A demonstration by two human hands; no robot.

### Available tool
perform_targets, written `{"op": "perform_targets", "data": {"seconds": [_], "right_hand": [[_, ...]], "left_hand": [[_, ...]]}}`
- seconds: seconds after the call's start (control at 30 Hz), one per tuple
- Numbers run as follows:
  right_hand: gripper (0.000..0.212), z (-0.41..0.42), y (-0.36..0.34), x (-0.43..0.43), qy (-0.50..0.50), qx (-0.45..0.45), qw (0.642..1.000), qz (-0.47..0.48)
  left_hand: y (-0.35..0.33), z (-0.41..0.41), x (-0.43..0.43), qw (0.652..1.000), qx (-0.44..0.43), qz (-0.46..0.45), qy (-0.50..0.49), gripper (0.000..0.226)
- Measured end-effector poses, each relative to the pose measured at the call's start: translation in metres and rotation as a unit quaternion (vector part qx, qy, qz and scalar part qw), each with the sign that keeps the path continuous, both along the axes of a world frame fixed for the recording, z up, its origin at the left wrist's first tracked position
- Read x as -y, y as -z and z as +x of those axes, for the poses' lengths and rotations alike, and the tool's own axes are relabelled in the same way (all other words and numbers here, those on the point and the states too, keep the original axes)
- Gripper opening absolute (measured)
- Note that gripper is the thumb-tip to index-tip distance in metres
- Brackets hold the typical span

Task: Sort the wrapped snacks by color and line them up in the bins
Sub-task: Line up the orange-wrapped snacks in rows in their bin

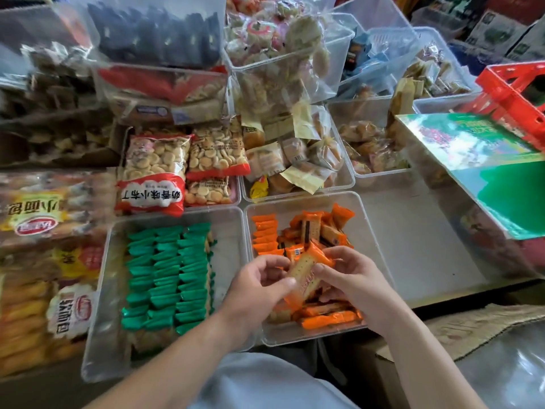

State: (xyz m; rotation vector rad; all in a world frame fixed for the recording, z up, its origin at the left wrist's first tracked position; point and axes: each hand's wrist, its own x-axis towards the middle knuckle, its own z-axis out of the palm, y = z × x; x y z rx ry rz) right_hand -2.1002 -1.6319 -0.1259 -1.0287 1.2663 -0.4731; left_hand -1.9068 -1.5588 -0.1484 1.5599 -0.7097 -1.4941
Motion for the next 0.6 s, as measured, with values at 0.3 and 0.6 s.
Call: {"op": "perform_targets", "data": {"seconds": [0.3,0.6], "right_hand": [[0.055,0.032,0.029,-0.016,-0.281,-0.214,0.866,-0.355],[0.037,0.034,0.058,-0.030,-0.287,-0.226,0.915,-0.171]], "left_hand": [[0.011,0.032,-0.006,0.989,0.140,-0.036,0.022,0.036],[0.030,0.040,-0.012,0.988,0.145,-0.008,-0.060,0.029]]}}
